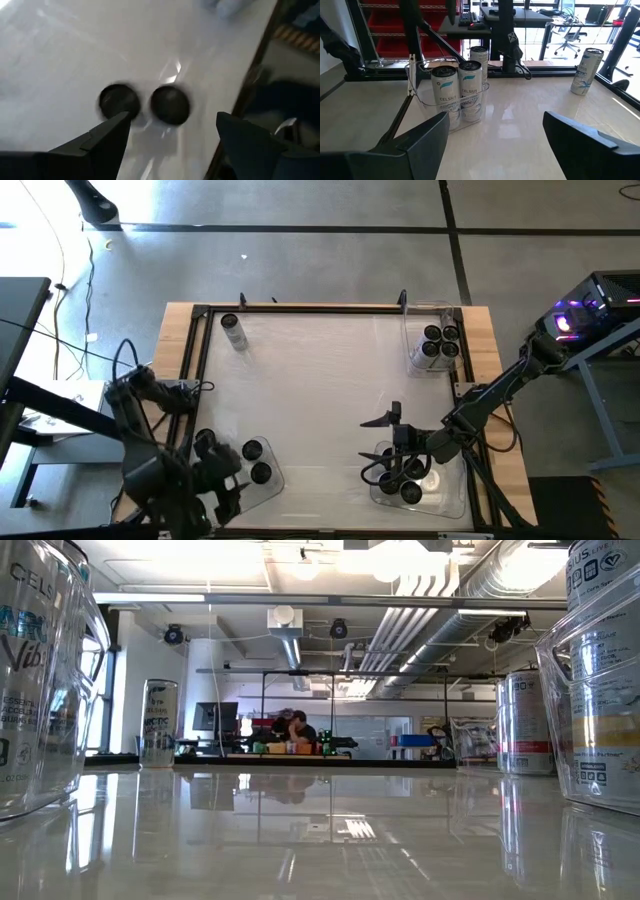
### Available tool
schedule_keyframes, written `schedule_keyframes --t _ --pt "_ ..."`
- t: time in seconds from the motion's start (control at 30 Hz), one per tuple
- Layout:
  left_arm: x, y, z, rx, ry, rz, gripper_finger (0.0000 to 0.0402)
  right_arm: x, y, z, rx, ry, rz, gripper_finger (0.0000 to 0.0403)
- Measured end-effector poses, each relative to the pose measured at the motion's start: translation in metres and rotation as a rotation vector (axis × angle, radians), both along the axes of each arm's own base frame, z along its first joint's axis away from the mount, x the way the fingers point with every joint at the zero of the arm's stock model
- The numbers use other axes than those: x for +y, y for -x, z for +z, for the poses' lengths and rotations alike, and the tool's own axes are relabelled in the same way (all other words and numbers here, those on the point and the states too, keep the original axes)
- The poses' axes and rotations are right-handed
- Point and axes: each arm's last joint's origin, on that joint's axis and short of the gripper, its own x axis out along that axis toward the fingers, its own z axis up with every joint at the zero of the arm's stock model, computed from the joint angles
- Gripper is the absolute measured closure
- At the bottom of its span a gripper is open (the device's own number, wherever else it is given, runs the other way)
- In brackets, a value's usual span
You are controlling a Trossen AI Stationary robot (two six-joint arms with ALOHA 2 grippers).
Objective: Sort soda cans
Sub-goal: Put the bottom white-blue soda can into the bottom right transparent bin
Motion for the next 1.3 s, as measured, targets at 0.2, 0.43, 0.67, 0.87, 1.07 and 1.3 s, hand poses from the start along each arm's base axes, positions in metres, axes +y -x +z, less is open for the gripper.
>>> schedule_keyframes --t 0.2,0.43,0.67,0.87,1.07,1.3 --pt "0.028 0.018 -0.033 0.417 0.059 -0.145 0.0139 0.001 0.000 0.000 0.003 0.008 0.004 0.0085" --pt "0.041 0.037 -0.068 0.817 0.144 -0.499 0.0166 0.000 0.001 -0.001 0.011 0.008 0.003 0.0085" --pt "0.046 0.040 -0.083 0.879 0.072 -0.754 0.0167 0.000 0.000 -0.001 0.007 0.007 0.001 0.0085" --pt "0.061 0.052 -0.096 0.968 0.126 -0.656 0.0167 0.000 0.000 -0.001 0.008 0.006 0.000 0.0085" --pt "0.074 0.067 -0.107 1.057 0.195 -0.633 0.0167 0.000 0.000 -0.001 0.008 0.006 0.000 0.0085" --pt "0.097 0.072 -0.105 0.992 0.155 -0.624 0.0158 0.000 0.000 -0.001 0.005 0.004 0.000 0.0085"
